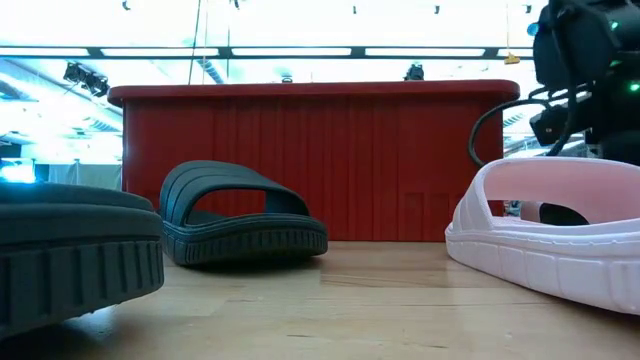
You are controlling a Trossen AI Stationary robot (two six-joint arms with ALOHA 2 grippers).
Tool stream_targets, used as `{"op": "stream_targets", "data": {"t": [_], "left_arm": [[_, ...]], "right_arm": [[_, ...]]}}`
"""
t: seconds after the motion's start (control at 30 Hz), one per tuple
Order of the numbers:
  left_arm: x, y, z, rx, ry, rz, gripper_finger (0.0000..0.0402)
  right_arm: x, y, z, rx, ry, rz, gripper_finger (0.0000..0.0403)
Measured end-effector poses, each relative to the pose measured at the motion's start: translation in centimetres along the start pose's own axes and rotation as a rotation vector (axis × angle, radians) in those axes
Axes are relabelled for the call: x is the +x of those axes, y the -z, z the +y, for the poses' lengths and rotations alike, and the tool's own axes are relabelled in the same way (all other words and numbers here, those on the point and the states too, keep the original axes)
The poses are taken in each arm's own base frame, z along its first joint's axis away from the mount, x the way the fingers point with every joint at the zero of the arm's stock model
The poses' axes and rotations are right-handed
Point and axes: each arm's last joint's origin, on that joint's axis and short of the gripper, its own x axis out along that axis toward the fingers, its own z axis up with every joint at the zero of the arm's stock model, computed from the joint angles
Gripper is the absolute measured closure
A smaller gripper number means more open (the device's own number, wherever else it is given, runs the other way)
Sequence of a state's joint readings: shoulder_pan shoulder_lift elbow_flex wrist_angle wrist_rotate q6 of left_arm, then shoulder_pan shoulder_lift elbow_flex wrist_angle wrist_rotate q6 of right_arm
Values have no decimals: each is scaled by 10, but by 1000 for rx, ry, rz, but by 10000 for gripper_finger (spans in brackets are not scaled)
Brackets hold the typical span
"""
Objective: Pick and place slides into bin
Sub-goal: Put the pink slide into the red bin
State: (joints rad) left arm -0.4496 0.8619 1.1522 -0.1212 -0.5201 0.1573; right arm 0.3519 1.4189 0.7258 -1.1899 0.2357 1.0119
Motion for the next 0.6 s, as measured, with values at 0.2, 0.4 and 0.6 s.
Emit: {"op": "stream_targets", "data": {"t": [0.2, 0.4, 0.6], "left_arm": [[3, 4, -2, 0, 5, 32, 363], [4, 6, -3, 5, 6, 44, 368], [4, 6, -3, -37, 5, 43, 374]], "right_arm": [[3, 1, 7, -43, -32, -29, 313], [26, 5, 3, -95, -1, -7, 310], [31, 1, 0, -80, -24, -4, 299]]}}
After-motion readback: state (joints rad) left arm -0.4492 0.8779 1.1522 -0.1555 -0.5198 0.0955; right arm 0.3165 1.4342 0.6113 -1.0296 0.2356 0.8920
